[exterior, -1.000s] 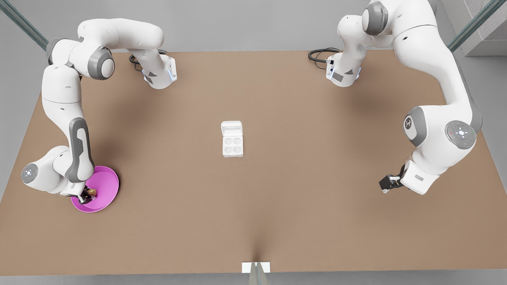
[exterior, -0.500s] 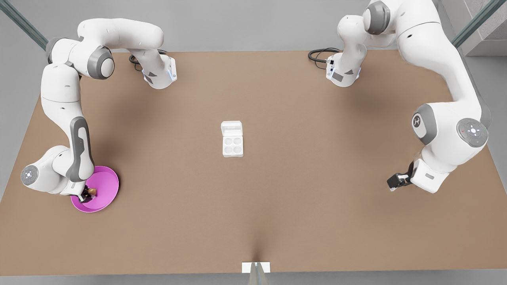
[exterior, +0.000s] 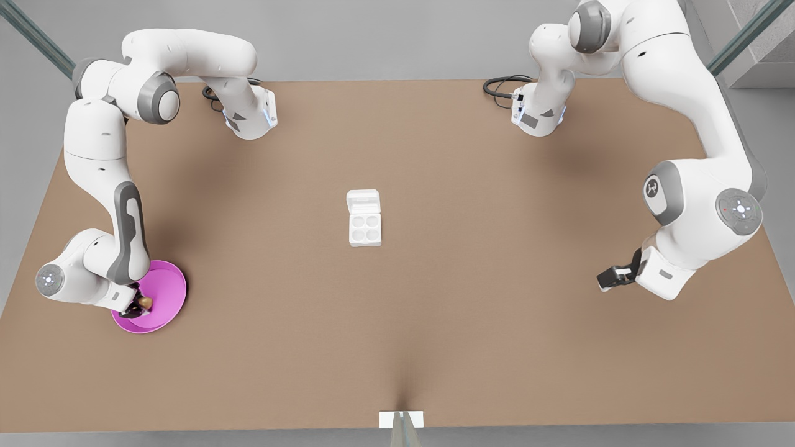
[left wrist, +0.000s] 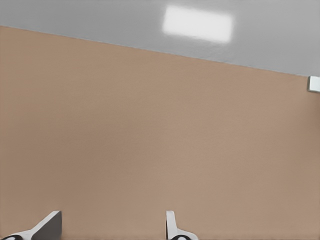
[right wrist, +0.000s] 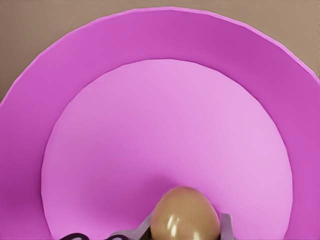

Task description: Pack egg into the box and close the box lid

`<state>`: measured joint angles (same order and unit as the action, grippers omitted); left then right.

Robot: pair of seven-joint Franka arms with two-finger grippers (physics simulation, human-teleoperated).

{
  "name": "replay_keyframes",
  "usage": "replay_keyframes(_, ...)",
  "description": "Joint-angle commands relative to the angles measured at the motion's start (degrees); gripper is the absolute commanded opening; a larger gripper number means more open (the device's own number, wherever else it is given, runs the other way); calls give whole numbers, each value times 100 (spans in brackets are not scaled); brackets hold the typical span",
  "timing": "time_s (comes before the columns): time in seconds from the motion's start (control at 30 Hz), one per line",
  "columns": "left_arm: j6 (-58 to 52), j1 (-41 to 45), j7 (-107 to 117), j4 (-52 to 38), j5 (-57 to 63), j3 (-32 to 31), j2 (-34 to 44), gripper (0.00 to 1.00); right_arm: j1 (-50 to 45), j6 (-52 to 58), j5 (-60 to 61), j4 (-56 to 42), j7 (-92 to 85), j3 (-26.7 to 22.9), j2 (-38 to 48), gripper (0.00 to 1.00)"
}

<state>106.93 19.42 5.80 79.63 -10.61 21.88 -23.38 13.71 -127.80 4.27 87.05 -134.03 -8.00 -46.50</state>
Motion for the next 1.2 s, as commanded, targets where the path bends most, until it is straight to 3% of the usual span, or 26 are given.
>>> replay_keyframes(0.0, -14, 0, 0, 0, 7, 0, 1, 100, 0, -378, 988, 23, -2021, 0, 1, 65)
replay_keyframes(0.6, 3, -9, -9, 0, 16, 0, 1, 100, -176, 167, 997, -434, -1846, 0, 71, 65)
replay_keyframes(0.97, 3, -9, -9, 0, 24, 0, 1, 100, -2988, 387, 1339, -549, 721, -26, 484, 65)
replay_keyframes(1.17, 3, -9, -18, 0, 24, 0, 1, 100, -3340, 1811, 1348, -505, 589, 528, 801, 65)
